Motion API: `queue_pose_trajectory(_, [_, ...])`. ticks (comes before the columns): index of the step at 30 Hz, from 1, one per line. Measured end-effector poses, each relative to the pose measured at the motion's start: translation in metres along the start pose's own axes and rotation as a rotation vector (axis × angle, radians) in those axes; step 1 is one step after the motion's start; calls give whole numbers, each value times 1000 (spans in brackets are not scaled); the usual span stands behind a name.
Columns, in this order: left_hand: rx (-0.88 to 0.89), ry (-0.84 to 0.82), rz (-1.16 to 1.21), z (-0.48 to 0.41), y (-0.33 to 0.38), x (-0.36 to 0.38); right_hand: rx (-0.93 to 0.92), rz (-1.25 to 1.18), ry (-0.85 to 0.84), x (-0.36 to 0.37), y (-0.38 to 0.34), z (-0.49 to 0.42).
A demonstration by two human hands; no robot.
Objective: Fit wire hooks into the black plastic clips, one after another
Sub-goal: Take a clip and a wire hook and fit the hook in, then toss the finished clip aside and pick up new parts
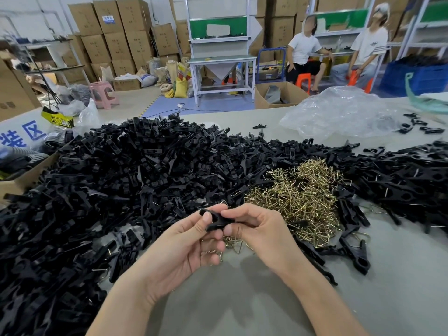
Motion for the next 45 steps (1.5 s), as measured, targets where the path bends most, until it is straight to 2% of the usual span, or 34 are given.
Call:
queue_pose_trajectory(10, [25,60,60,-2,2,1,27,-79,25,-3,3,-4])
queue_pose_trajectory(17, [-41,138,38,-2,-3,-6,0,105,91,-10,-2,-3])
queue_pose_trajectory(29, [-42,144,-1,-1,-3,-8,-11,153,96,-9,-2,-2])
queue_pose_trajectory(34, [-25,217,12,-3,-3,-14,-37,330,89,-6,-2,3])
queue_pose_trajectory(40, [16,253,45,-5,-2,-16,-185,522,227,-14,-26,15])
queue_pose_trajectory(45, [45,276,45,-6,-5,-20,-300,553,505,-65,-63,36])
Point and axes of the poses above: each hand's wrist, its own z-axis away from the middle knuckle, its own x-axis out of the palm, y = z × x, the point moved 10 cm from there along -z, towards the middle knuckle
